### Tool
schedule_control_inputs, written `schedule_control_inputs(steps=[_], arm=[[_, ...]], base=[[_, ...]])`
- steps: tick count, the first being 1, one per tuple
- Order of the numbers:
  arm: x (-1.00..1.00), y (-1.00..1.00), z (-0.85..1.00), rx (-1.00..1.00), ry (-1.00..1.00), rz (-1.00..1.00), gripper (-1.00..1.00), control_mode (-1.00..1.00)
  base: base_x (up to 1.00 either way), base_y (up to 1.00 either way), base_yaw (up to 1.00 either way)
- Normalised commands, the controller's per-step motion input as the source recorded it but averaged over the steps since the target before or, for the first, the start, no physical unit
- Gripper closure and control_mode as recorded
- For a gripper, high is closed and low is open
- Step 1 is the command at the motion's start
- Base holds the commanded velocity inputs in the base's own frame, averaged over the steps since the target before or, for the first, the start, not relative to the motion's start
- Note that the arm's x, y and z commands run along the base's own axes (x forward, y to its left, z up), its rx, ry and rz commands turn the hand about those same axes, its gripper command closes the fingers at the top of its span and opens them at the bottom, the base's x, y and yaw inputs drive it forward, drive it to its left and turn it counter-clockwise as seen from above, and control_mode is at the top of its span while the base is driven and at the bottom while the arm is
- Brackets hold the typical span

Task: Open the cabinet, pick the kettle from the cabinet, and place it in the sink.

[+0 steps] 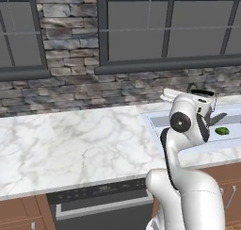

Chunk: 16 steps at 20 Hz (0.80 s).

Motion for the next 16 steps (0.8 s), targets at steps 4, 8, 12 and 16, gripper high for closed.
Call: schedule_control_inputs(steps=[4,8,12,16], arm=[[-0.03,0.00,0.00,0.00,0.02,0.00,1.00,-1.00],[0.00,0.00,0.00,0.00,0.01,0.00,1.00,-1.00],[0.02,-0.01,-0.02,0.01,0.02,-0.03,1.00,-1.00],[0.31,-0.05,-0.08,0.00,0.22,-0.09,1.00,-1.00]], base=[[0.00,0.00,0.00],[0.00,0.00,0.00],[0.00,0.00,0.00],[0.00,0.00,0.00]])
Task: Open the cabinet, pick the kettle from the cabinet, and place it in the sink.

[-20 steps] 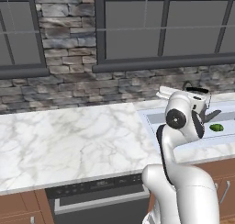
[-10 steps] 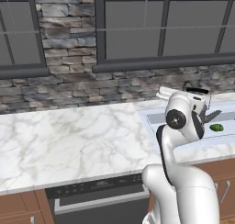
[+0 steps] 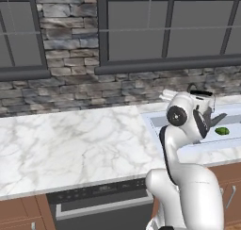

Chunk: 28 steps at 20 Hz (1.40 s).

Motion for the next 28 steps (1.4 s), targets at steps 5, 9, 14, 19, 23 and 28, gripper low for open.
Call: schedule_control_inputs(steps=[5,9,14,19,23,28], arm=[[0.42,-0.08,-0.08,0.00,0.33,-0.01,1.00,-1.00],[0.33,0.00,-0.13,-0.01,0.10,0.05,1.00,-1.00],[0.18,-0.01,-0.22,0.08,-0.05,0.13,1.00,-1.00],[0.10,-0.02,-0.29,0.17,-0.13,0.16,1.00,-1.00],[0.15,-0.13,-0.28,0.17,-0.12,0.15,1.00,-1.00],[0.27,-0.09,-0.21,0.02,-0.10,0.12,1.00,-1.00]], base=[[0.00,0.00,0.00],[0.00,0.00,0.00],[0.00,0.00,0.00],[0.00,0.00,0.00],[0.00,0.00,0.00],[0.00,0.00,0.00]])
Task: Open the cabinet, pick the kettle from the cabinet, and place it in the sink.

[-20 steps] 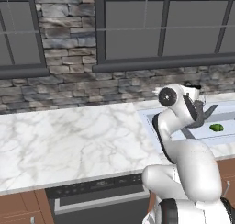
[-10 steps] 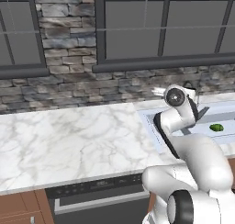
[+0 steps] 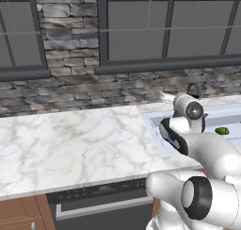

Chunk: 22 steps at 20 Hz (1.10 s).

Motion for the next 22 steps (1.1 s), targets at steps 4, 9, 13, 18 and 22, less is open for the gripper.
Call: schedule_control_inputs(steps=[4,9,13,18,22], arm=[[0.36,-0.07,-0.16,0.00,0.00,0.11,1.00,-1.00],[0.23,-0.02,-0.20,0.00,-0.02,0.13,1.00,-1.00],[0.20,-0.04,-0.15,0.00,0.00,0.13,1.00,-1.00],[0.10,-0.19,-0.04,0.00,0.00,0.07,1.00,-1.00],[0.02,-0.24,0.00,0.00,0.00,0.00,1.00,-1.00]], base=[[0.00,0.00,0.00],[0.00,0.00,0.00],[0.00,0.00,0.00],[0.00,0.00,0.00],[0.00,0.00,0.00]])
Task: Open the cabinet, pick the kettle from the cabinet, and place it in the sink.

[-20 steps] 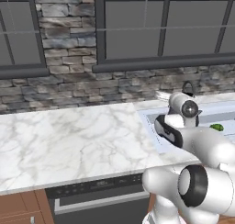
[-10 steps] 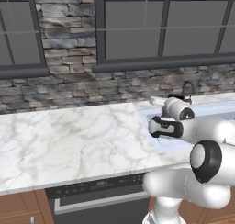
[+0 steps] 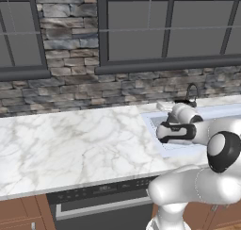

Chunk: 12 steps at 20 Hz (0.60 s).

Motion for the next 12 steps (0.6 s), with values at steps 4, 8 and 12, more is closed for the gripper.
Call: schedule_control_inputs(steps=[4,8,12], arm=[[0.00,-0.21,0.00,-0.02,0.00,0.00,1.00,-1.00],[0.07,-0.14,0.00,-0.01,0.00,0.00,1.00,-1.00],[0.14,-0.06,0.00,0.00,0.06,0.00,1.00,-1.00]], base=[[0.00,0.00,0.00],[0.00,0.00,0.00],[0.00,0.00,0.00]])
